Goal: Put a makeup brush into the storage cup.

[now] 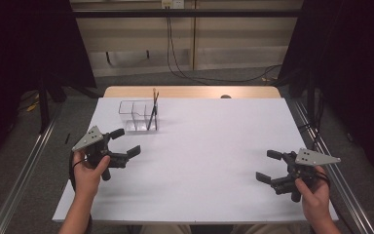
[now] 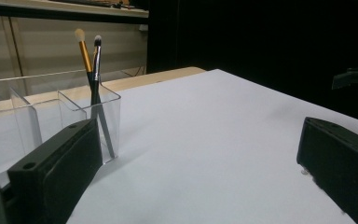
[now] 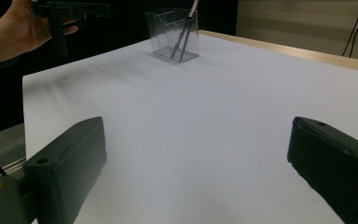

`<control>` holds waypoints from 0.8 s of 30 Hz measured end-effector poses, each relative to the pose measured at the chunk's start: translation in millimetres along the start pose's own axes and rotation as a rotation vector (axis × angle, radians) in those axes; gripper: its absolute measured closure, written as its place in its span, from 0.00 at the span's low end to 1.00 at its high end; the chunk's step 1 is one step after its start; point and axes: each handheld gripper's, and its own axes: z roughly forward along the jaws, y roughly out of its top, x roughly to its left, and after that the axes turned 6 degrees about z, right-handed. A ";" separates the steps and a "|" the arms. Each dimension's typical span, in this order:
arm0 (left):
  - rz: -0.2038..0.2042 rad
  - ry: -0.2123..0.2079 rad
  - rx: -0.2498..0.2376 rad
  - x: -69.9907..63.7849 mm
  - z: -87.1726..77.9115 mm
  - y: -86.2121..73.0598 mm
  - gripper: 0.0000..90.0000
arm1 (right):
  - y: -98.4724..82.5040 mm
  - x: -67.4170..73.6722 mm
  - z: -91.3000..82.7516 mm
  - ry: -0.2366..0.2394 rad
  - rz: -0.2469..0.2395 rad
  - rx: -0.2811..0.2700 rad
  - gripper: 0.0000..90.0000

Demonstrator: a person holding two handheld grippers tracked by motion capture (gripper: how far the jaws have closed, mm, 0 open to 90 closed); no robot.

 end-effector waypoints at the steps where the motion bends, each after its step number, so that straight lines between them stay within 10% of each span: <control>1: 0.000 -0.001 0.000 0.0 -1.1 -0.1 0.00 | 0.0 -0.1 -0.1 -0.001 0.000 0.000 0.05; 24: 0.015 0.022 -0.016 -2.5 -26.5 -3.0 0.00 | 0.4 -0.9 -1.9 -0.003 0.003 -0.004 0.05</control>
